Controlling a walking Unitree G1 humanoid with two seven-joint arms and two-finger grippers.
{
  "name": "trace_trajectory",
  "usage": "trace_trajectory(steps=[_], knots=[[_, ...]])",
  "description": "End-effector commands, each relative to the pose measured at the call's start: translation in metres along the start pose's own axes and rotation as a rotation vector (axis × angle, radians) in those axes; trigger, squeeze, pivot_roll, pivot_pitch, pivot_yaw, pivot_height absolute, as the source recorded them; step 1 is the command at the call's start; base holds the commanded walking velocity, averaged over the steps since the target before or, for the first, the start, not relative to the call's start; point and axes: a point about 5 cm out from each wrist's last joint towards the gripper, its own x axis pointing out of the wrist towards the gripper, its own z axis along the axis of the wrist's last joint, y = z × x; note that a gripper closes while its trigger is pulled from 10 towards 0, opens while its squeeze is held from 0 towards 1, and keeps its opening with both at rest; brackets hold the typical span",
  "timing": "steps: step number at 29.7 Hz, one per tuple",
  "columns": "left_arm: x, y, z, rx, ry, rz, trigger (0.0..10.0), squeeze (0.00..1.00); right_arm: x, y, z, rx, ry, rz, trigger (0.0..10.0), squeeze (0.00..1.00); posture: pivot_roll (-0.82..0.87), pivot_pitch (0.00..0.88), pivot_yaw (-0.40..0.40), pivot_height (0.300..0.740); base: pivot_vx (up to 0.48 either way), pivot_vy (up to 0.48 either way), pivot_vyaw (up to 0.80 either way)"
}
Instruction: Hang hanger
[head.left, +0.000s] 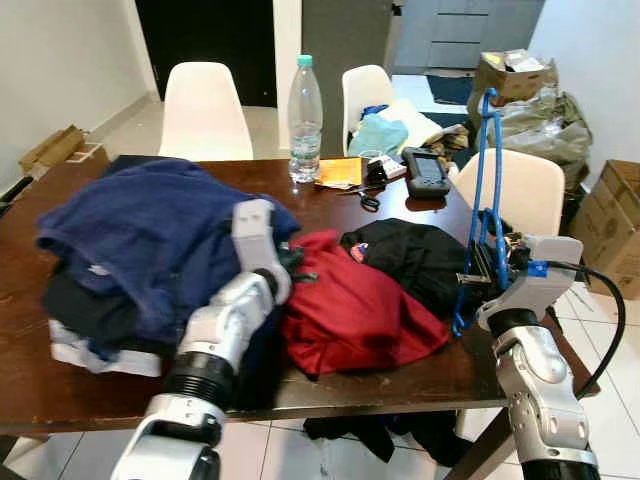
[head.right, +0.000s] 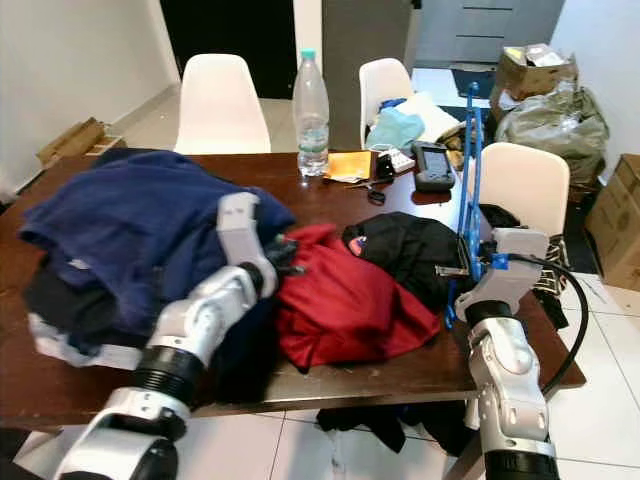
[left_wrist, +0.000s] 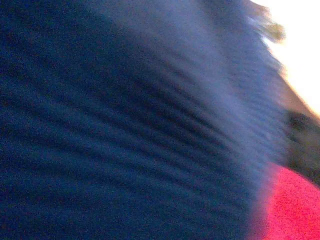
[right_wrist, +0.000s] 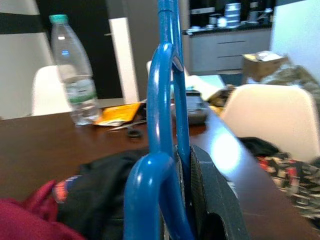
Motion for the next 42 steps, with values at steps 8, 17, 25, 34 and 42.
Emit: trace_trajectory(steps=[8,17,25,34,42], knots=[[-0.033,0.082,0.02,0.066,-0.129,0.394,10.0,0.0,-0.004,0.0,-0.022,0.017,0.112,-0.004,10.0,0.0,0.11,0.093,0.002,0.74,0.0,0.0,0.0],[-0.026,0.024,0.036,-0.029,-0.215,-0.008,10.0,0.0,-0.002,0.001,-0.022,0.017,0.115,0.004,10.0,0.0,0.11,0.092,-0.004,0.74,0.0,0.0,0.0],[-0.06,-0.085,0.078,-0.048,-0.344,-0.763,10.0,0.0,-0.002,-0.002,-0.02,0.01,0.11,-0.004,10.0,0.0,0.09,0.088,-0.001,0.74,0.0,0.0,0.0],[-0.103,-0.139,0.109,-0.046,-0.384,-1.228,10.0,0.0,-0.002,-0.003,-0.018,0.004,0.105,-0.007,10.0,0.0,0.08,0.08,0.003,0.74,0.0,0.0,0.0],[-0.06,-0.096,0.079,0.007,-0.23,-0.848,10.0,0.0,-0.002,-0.004,-0.018,-0.001,0.107,-0.006,10.0,0.0,0.08,0.086,0.001,0.74,0.0,0.0,0.0]])
